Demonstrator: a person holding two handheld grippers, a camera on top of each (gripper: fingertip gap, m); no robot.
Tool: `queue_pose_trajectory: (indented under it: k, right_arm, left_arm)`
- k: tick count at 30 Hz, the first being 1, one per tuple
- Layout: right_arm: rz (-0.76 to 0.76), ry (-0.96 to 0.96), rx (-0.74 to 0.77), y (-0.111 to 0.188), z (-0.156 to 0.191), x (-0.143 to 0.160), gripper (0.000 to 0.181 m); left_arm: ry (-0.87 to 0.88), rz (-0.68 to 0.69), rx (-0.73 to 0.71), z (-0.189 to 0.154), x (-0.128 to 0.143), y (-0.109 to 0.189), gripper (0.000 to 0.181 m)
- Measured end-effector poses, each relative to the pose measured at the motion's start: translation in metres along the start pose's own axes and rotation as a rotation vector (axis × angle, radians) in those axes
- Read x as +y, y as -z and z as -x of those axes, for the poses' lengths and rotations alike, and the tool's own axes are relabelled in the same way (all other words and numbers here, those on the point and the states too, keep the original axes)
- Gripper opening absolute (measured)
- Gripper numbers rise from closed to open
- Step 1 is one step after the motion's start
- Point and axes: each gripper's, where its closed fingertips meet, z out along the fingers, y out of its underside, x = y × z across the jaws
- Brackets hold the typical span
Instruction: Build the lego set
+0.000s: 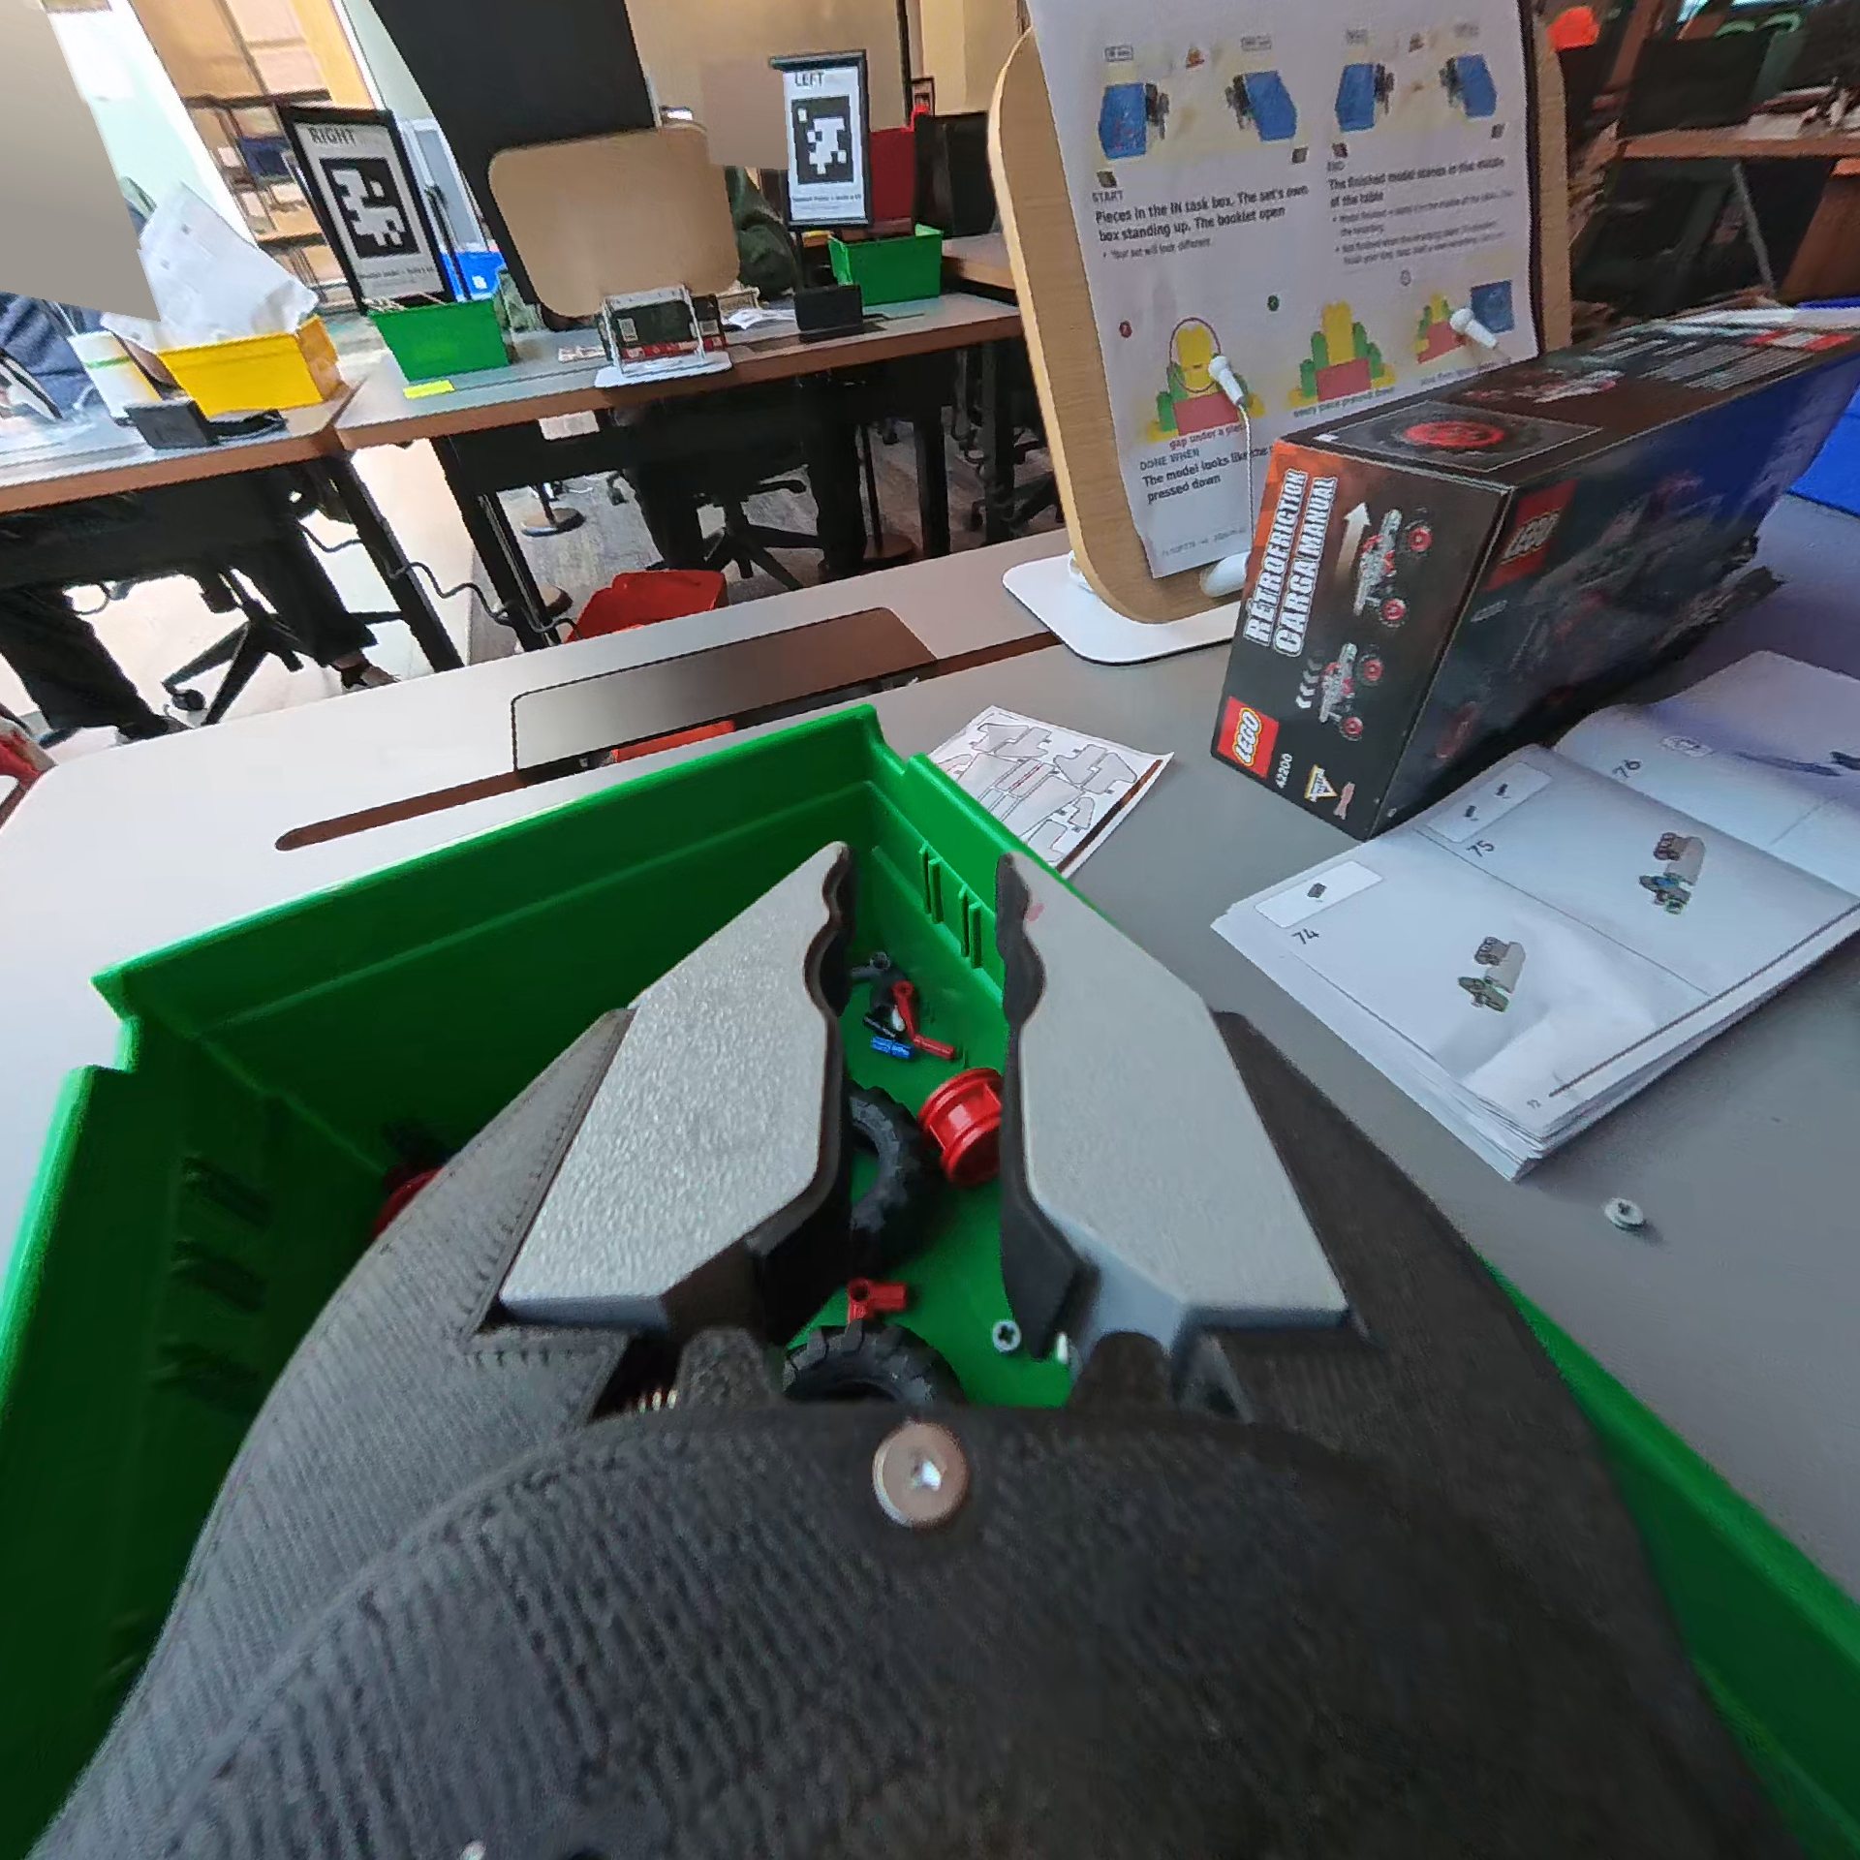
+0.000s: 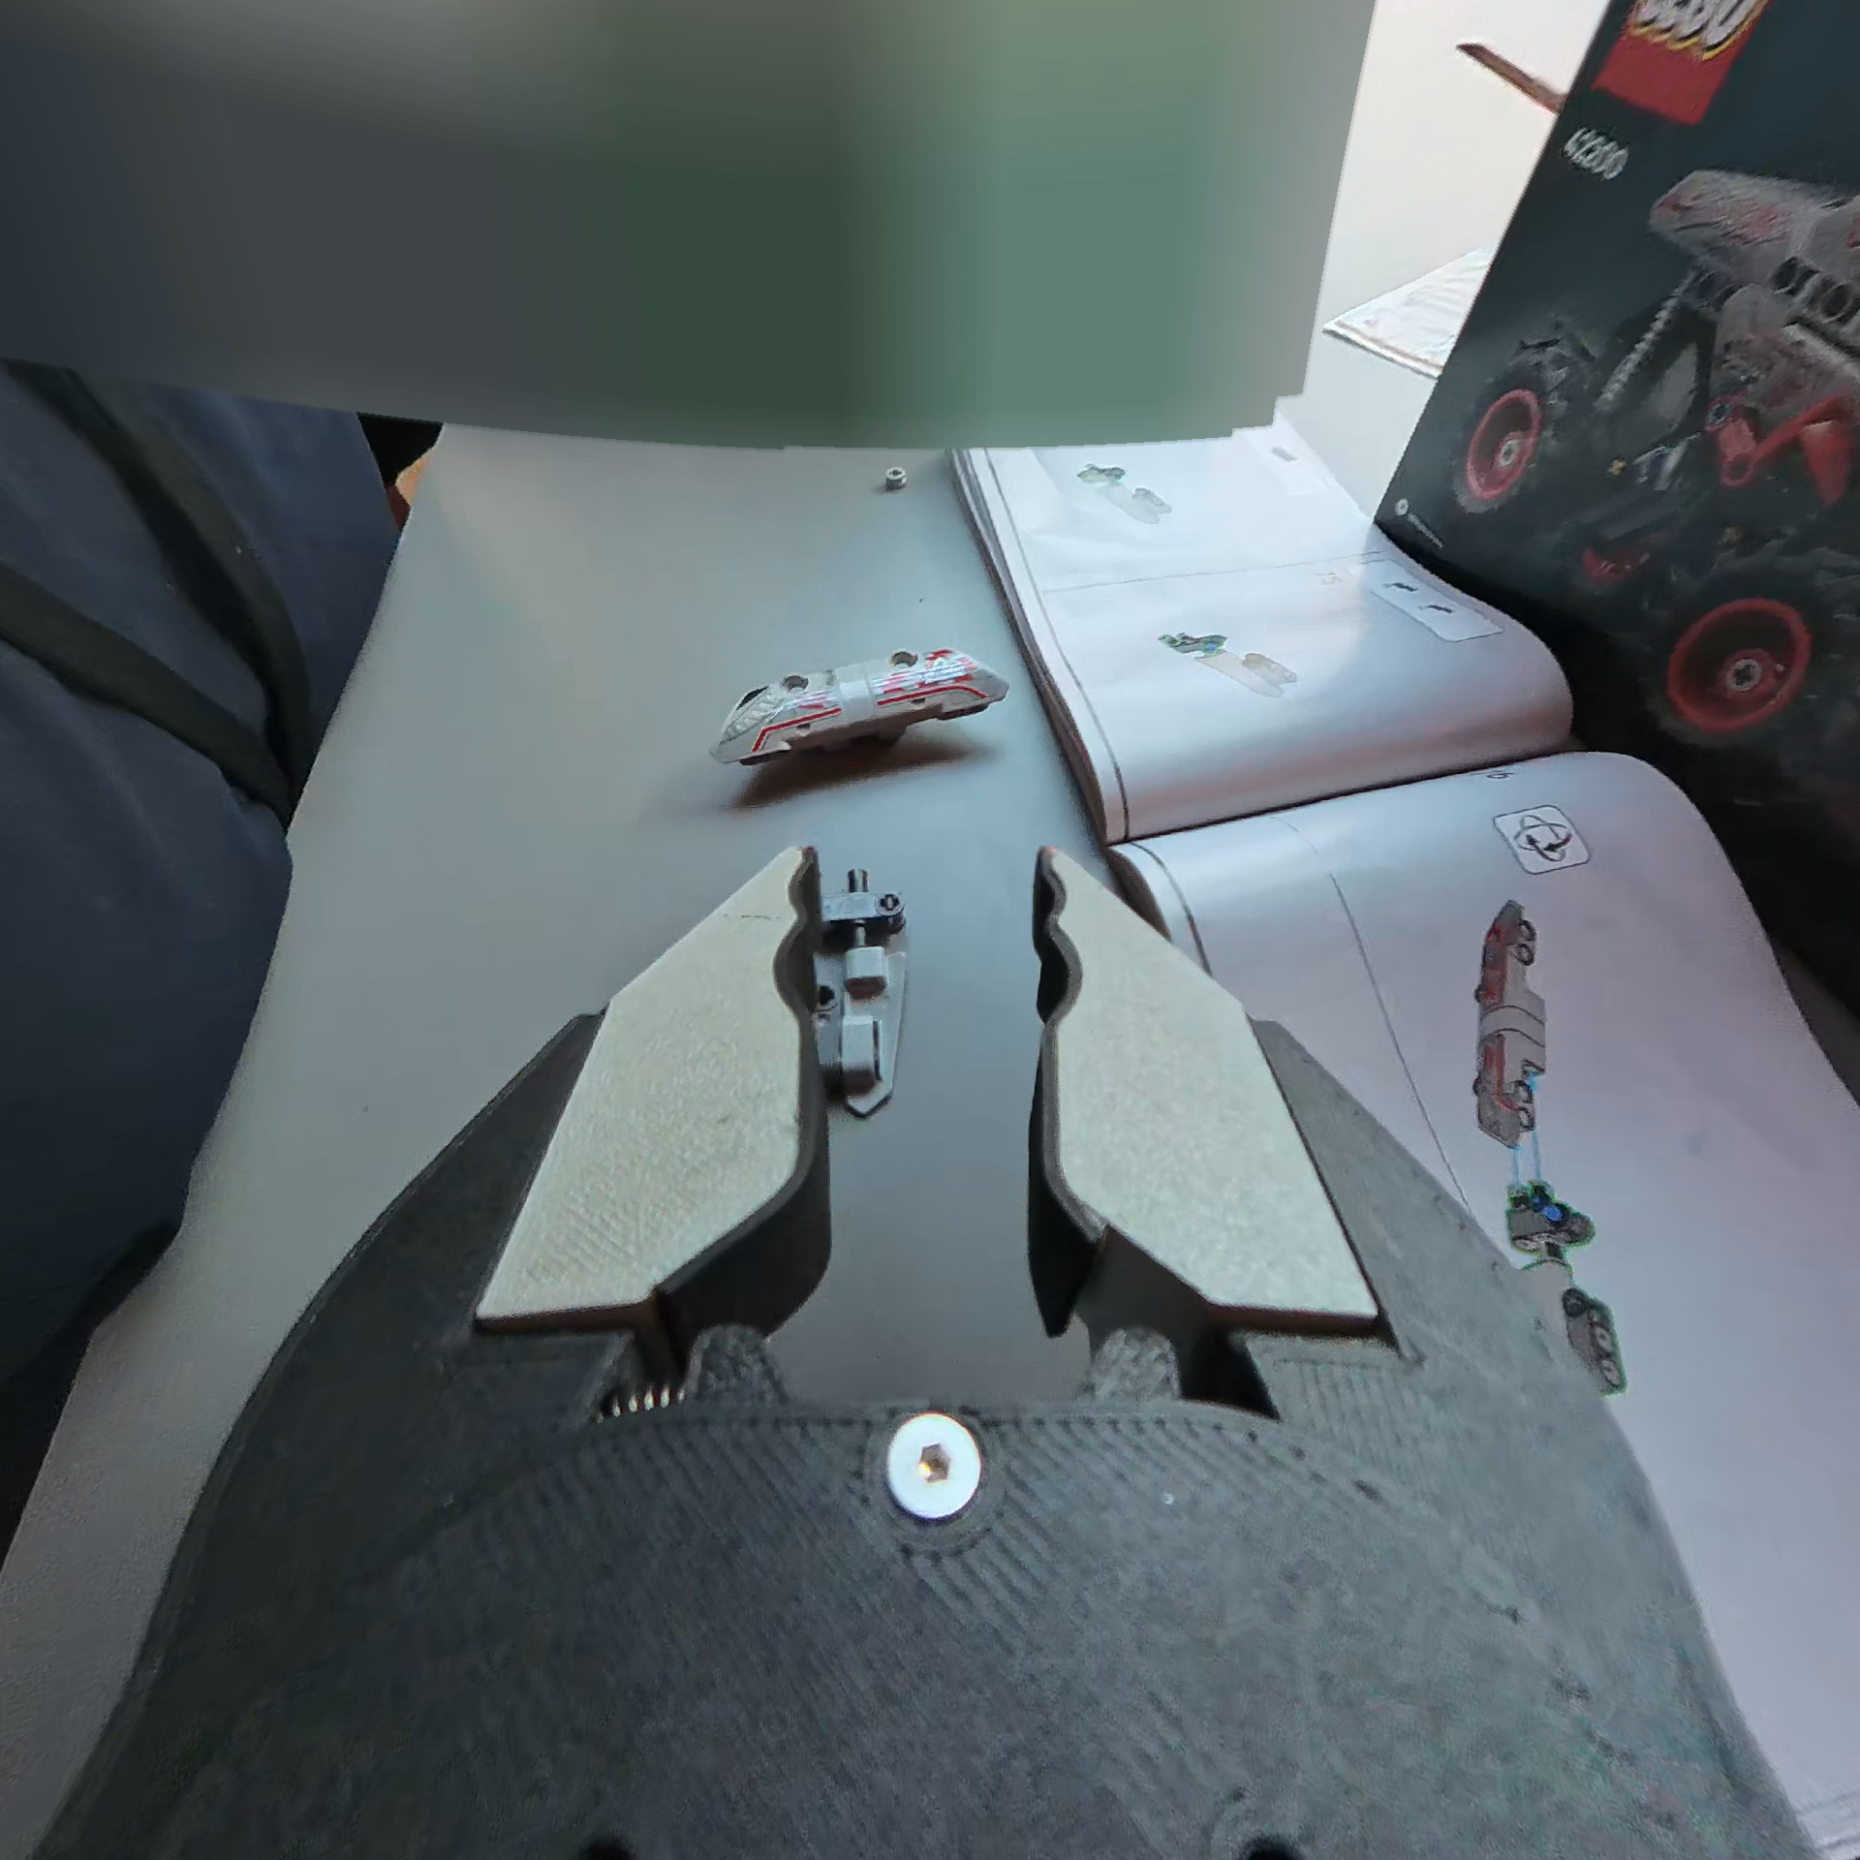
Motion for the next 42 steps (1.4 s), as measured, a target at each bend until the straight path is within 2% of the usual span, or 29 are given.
queue_pose_trajectory:
  k: [12, 42]
  right_arm:
    - [0.168, 0.062, -0.054, -0.012, 0.017, 0.023, 0.039]
    - [0.253, 0.067, -0.06, -0.015, 0.018, 0.036, 0.04]
  left_arm:
    - [0.042, 0.023, 0.011, 0.003, 0.007, -0.002, 0.024]
    - [0.042, 0.037, 0.016, 0.004, 0.01, -0.003, 0.024]
